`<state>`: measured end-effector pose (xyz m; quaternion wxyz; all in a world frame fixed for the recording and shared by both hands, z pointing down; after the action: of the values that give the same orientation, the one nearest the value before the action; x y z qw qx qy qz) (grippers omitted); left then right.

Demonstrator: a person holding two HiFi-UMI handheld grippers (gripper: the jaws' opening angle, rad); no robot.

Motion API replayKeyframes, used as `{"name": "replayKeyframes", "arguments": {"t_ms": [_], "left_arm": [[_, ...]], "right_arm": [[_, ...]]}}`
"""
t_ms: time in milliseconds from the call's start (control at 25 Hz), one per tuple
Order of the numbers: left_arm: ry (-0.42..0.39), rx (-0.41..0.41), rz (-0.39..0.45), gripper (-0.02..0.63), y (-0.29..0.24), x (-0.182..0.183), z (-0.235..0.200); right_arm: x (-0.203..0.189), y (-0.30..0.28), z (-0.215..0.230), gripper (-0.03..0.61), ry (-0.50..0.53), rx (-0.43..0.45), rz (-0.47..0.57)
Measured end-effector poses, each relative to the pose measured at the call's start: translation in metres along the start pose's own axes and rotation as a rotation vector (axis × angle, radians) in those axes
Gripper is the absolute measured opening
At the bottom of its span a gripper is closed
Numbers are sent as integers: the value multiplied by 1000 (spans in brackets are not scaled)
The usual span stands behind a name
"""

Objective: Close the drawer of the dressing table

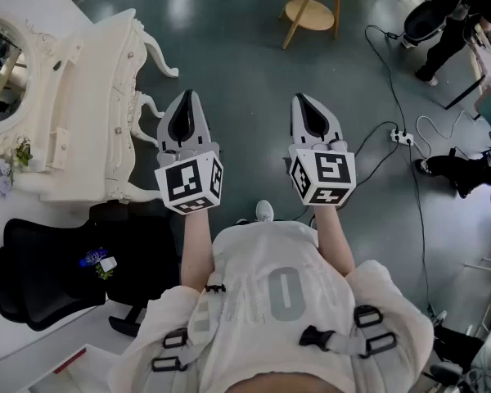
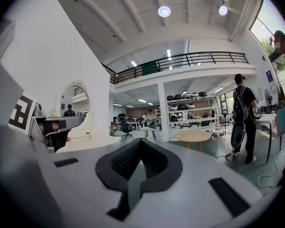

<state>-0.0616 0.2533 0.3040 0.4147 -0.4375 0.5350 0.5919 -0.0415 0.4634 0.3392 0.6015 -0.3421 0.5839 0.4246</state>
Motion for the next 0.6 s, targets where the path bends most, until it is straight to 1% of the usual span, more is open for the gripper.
{"name": "replayKeyframes", "arguments": {"t_ms": [320,600], "left_arm": [[-5,0,-1,18,-8,-3,3],[-10,-12,-8,18,-9,-12,16]], "right_arm": [[-5,-5,14,6,-21,0,-8],[-14,-9,28,6,-115,23,-2]]}}
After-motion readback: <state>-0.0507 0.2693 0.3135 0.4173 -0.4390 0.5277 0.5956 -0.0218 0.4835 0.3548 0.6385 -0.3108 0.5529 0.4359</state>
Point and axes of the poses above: the fingertips, and each gripper's own axes: y backward along the fingers, z to its right, x out of its top, the point moved 4 cm from there along y, backward along the fingers, and after that the axes turned 11 degrees about z, right-handed, at the moved point
